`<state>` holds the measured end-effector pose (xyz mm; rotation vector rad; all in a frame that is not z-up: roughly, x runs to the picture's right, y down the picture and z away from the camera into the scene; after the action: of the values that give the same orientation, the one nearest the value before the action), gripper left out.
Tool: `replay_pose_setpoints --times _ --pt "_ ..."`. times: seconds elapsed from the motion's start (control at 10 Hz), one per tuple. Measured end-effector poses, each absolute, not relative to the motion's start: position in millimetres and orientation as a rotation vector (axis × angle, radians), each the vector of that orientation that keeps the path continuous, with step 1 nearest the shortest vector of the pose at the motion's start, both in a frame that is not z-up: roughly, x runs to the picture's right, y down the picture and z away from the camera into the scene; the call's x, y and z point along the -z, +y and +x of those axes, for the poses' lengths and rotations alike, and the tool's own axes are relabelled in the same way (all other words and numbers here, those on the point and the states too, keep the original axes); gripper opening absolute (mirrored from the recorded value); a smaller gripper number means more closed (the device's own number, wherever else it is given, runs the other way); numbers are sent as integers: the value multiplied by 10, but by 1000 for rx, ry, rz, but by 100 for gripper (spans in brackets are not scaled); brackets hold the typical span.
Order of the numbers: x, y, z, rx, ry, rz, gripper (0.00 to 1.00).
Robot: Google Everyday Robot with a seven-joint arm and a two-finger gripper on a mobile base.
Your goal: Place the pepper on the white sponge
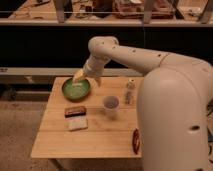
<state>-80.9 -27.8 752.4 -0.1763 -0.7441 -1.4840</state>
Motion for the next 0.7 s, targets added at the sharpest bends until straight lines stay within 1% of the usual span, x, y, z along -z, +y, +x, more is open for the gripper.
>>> replay_pose_setpoints --times 0.1,0.3,0.5,0.7 --pt "-7387 -134 -678 1479 -718 -225 80" --pt "-7096 303 -168 1417 -637 -359 80" --pt "-6952 626 194 1339 -585 -405 80" --pt "-6887 929 711 1238 -526 -407 80"
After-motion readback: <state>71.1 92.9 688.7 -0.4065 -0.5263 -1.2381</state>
